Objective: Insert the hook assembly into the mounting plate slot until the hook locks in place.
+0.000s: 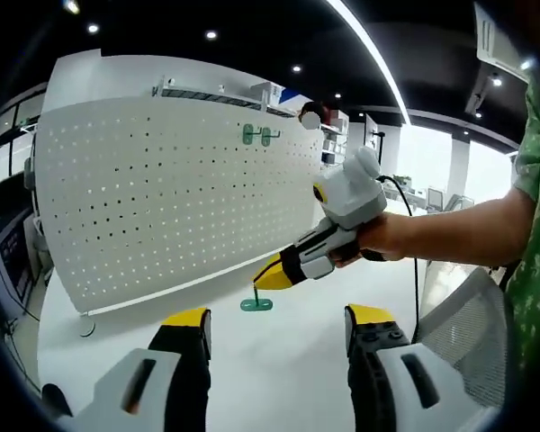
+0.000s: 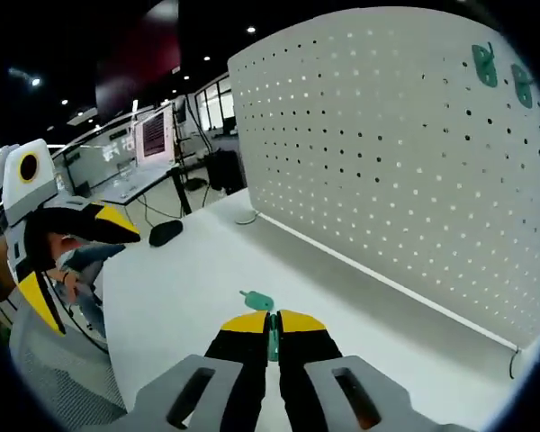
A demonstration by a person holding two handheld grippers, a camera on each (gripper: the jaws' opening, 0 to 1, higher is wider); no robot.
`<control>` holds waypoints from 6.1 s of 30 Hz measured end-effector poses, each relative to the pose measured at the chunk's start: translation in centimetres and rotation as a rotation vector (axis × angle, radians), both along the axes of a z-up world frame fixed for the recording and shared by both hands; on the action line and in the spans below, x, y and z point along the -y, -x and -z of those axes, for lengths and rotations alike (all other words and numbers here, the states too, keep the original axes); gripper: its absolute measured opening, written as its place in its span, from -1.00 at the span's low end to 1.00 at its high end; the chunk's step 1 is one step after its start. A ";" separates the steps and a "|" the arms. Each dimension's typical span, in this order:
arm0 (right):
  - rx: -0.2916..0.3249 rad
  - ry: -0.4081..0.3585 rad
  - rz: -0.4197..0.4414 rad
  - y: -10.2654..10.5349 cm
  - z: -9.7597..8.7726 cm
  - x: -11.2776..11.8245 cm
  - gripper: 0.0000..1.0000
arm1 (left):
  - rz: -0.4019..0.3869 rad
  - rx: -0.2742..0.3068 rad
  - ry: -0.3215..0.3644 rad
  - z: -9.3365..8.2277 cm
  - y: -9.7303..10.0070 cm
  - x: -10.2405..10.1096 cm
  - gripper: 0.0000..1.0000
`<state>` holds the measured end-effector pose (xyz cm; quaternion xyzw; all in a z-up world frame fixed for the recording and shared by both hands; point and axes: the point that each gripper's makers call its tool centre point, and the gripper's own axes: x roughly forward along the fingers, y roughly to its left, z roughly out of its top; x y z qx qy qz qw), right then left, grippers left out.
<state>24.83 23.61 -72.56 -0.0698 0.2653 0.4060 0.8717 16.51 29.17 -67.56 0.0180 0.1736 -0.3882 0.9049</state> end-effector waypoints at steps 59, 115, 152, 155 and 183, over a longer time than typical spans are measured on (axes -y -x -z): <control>0.071 -0.037 -0.553 11.6 -9.9 -3.7 -0.96 | 0.275 0.039 -0.073 -3.3 2.7 2.6 -0.47; 0.019 -0.115 -0.572 12.3 -10.4 -3.9 -0.90 | 0.291 -0.004 0.008 -3.5 3.3 3.4 -0.94; -0.080 -0.448 -0.013 5.5 -12.2 -2.2 -0.88 | -0.165 0.185 0.265 -8.6 -2.0 0.3 -0.94; -0.078 -0.474 0.006 5.4 -12.6 -2.2 -0.88 | -0.188 0.201 0.280 -8.9 -2.2 0.2 -0.94; -0.185 -0.618 0.056 5.2 -13.7 -3.0 -0.95 | -0.262 0.311 0.283 -10.4 -2.3 0.2 -0.94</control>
